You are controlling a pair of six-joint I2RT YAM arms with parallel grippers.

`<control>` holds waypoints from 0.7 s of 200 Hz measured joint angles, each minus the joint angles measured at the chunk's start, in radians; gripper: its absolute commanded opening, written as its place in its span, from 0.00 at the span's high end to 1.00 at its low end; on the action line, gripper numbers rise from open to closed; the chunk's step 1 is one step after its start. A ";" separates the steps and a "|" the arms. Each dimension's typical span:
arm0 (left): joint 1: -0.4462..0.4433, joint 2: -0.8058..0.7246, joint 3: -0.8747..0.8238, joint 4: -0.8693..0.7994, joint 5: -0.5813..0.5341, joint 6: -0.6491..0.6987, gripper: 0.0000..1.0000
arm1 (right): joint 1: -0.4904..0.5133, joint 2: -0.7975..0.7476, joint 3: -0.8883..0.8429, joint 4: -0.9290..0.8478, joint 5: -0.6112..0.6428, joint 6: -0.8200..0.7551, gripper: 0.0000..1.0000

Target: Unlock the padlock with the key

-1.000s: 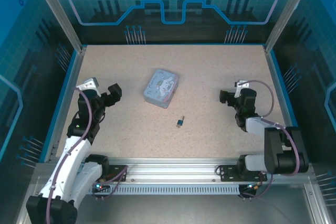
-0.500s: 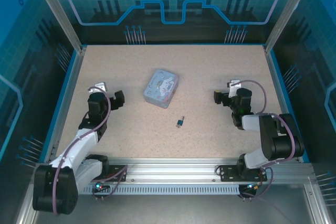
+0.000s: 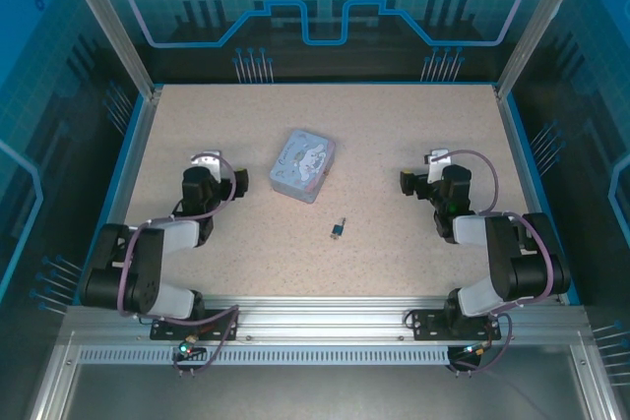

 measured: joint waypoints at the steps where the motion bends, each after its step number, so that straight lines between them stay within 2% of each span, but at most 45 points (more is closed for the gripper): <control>1: 0.000 0.003 0.000 0.005 0.002 0.002 0.01 | 0.000 0.000 0.000 0.000 0.000 0.000 0.00; 20: 0.001 0.076 -0.034 0.155 0.034 0.013 0.01 | 0.000 0.000 0.000 0.000 0.000 0.000 0.00; 53: 0.031 0.098 -0.093 0.243 0.085 0.011 0.01 | 0.000 0.000 0.000 0.000 0.000 0.000 0.00; 140: 0.069 0.098 -0.041 0.234 0.091 -0.023 0.01 | 0.000 0.000 0.000 0.000 0.000 0.000 0.00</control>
